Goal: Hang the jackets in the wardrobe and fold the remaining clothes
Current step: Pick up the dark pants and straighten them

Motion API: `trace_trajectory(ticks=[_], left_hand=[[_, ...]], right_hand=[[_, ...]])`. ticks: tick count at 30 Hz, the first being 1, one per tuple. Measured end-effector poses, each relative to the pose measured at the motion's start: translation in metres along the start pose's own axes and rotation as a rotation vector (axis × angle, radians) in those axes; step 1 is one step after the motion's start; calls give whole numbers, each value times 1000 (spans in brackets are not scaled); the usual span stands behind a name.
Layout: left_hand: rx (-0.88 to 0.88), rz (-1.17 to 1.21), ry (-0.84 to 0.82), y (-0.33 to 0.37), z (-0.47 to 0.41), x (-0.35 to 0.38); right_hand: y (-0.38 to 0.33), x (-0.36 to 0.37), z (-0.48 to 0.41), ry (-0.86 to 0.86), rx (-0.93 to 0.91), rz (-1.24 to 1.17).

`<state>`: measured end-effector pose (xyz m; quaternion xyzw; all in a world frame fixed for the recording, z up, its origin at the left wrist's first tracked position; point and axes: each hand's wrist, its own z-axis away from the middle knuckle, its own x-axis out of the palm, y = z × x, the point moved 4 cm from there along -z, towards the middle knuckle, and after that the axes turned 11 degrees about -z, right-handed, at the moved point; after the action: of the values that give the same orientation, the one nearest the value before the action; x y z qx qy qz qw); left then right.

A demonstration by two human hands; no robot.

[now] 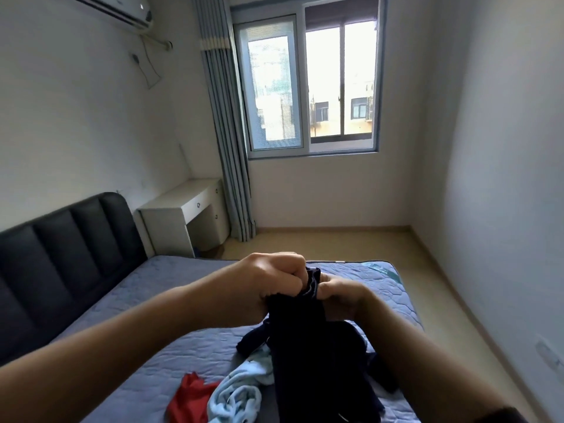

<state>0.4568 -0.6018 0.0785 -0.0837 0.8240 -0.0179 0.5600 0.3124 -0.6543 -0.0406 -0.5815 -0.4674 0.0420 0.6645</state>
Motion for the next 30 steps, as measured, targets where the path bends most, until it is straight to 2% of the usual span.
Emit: trace_trajectory(ticks=[5, 8, 10, 13, 20, 23, 27, 30], left_hand=[[-67, 28, 30, -13, 7, -4], [-71, 38, 25, -23, 14, -6], [-74, -54, 9, -32, 21, -8], [-75, -228, -25, -42, 33, -9], [1, -374, 16, -42, 23, -10], [17, -445, 15, -43, 24, -11], [-63, -421, -14, -46, 30, 4], [-133, -348, 59, -51, 29, 11]], right_hand=[[-6, 2, -3, -40, -45, -24], [-18, 5, 3, 37, -112, 24], [-28, 5, 12, 97, -199, 74], [-38, 11, 24, 151, -311, 240], [-47, 32, 36, 259, -283, 592], [-55, 37, 44, 308, -423, 681], [-63, 44, 53, 419, -624, 802], [-71, 53, 61, 473, -700, 1035]])
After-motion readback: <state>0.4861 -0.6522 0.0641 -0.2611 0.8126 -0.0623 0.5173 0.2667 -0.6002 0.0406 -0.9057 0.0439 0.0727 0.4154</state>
